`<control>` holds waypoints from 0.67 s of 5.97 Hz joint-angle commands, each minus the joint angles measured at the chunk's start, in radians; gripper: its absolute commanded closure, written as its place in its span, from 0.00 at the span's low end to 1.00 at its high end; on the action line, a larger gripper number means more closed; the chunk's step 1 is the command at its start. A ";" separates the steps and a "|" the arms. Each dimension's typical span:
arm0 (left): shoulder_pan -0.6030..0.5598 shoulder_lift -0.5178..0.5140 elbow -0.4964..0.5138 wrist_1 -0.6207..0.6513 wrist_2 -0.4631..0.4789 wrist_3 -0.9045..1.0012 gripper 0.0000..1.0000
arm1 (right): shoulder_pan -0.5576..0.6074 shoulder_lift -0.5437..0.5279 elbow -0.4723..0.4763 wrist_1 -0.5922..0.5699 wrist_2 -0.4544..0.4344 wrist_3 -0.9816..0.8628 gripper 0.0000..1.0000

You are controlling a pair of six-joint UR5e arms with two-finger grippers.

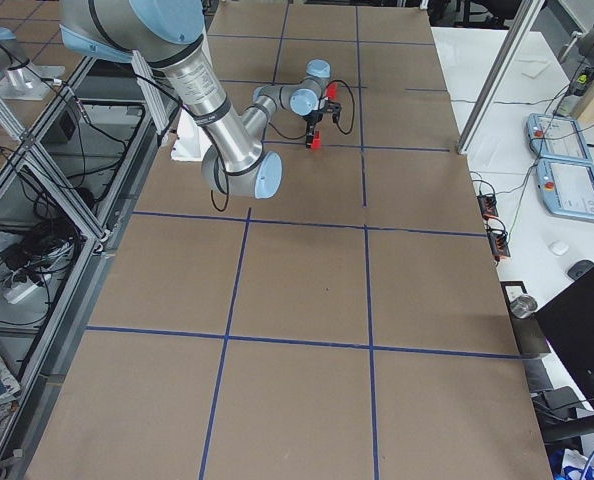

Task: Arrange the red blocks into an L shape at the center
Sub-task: 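Carry the red cube with the right gripper to the grid center, then lower the cube at the center and open the right gripper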

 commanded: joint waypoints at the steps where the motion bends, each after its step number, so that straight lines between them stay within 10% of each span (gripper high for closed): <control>1: 0.000 0.000 0.000 0.000 0.000 0.000 0.00 | -0.001 0.002 0.001 0.000 0.000 -0.002 0.01; 4: 0.000 -0.001 -0.003 0.000 0.006 -0.002 0.00 | 0.136 0.010 0.170 -0.127 0.031 -0.061 0.01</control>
